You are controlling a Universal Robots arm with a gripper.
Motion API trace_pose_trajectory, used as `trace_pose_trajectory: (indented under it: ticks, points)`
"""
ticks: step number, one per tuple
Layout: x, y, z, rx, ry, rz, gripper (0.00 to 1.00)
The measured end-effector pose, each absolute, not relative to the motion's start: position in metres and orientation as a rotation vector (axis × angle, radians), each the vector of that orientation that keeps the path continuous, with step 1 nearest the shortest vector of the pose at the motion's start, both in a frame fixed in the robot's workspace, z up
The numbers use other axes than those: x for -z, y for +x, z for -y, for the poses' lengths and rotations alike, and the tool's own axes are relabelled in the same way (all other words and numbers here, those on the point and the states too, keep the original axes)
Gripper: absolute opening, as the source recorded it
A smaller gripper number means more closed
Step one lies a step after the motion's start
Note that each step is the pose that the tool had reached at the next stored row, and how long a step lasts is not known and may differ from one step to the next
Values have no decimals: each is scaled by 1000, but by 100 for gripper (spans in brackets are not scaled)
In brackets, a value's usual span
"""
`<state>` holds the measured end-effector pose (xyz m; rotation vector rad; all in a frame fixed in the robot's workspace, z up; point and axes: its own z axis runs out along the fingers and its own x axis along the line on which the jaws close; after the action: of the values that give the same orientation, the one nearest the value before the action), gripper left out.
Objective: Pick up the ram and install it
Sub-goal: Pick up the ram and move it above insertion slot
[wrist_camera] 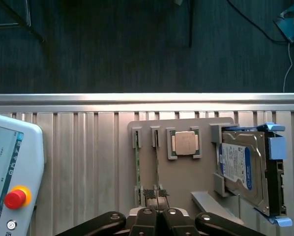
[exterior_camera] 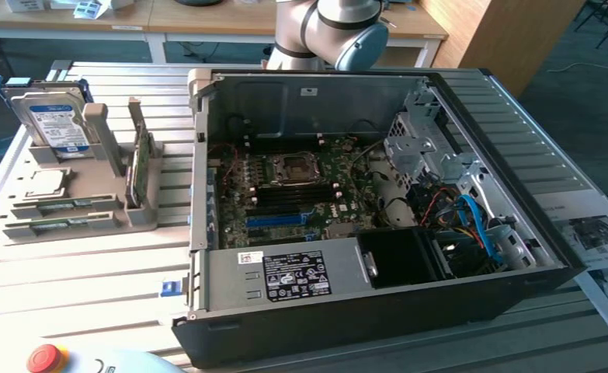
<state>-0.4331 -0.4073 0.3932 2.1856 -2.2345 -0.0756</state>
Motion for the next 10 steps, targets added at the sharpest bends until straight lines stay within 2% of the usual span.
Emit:
trace_pose_trajectory:
  ticks: [10]
  points:
    - [-393,-433,407,75,2253,2164,10]
